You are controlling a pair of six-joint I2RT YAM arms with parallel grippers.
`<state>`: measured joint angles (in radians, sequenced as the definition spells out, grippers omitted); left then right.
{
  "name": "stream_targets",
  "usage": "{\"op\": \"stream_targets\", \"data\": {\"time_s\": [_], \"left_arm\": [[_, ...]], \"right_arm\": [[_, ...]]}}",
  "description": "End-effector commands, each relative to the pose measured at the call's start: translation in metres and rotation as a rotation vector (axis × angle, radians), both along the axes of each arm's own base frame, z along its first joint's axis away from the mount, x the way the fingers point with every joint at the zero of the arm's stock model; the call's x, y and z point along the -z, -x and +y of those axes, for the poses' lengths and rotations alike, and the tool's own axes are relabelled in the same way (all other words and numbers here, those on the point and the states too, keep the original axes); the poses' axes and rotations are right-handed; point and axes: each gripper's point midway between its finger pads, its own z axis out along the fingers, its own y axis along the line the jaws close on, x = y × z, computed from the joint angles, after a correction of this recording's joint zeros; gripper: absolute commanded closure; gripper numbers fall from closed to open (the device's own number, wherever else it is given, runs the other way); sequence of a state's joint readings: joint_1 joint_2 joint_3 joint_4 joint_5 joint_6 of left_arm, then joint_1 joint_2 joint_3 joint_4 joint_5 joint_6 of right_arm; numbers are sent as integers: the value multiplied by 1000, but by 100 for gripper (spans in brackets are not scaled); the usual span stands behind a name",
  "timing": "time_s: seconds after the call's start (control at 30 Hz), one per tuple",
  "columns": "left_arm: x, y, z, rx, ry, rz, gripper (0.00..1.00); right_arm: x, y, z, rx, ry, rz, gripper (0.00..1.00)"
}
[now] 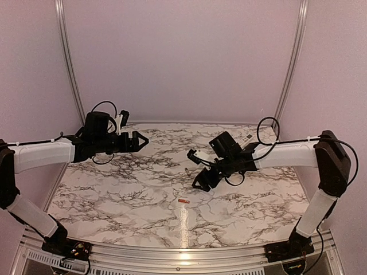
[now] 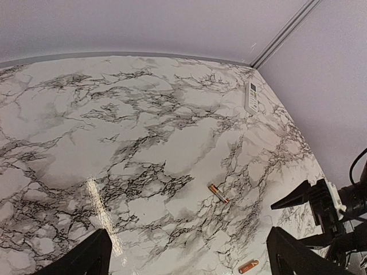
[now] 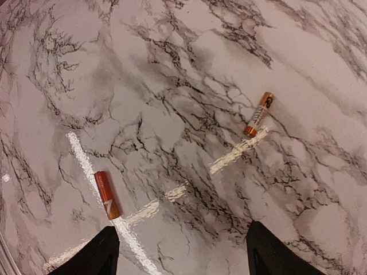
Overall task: Load the batteries into the remote control
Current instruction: Move the right arm with the battery to the center of the board, then pick up the remote control from the center of the board.
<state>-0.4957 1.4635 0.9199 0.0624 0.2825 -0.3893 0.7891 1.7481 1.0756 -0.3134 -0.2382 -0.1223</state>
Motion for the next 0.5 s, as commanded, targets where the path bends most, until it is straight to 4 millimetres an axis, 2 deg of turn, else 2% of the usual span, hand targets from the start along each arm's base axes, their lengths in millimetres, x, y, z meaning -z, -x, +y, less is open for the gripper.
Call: {"op": "stream_targets", "data": {"time_s": [0.0,0.03,0.1,0.17,0.2,0.3,0.37,0.47], "left_arm": [[-6,1,13,-30,-45,-48,1],[-5,3,14,-29,-50,-47,1],[0,8,16,-26,-52,-43,1],[3,14,16,-18,-52,-42,1],[5,17,18,-22,-51,-39,1],[3,21,22,-32,-46,-47,1],[1,22,22,-31,-45,-53,1],[-2,23,21,-22,-38,-57,1]], "right_arm": [[-53,-43,-13,182,-132,-128,23],[-56,-38,-13,155,-139,-129,22],[-64,-19,-8,73,-157,-139,12],[-71,16,6,-55,-151,-221,11],[-66,34,13,-104,-134,-236,11],[-38,74,25,-202,-64,-156,14],[-14,87,27,-224,18,-152,15],[14,94,32,-243,109,-156,16]]}}
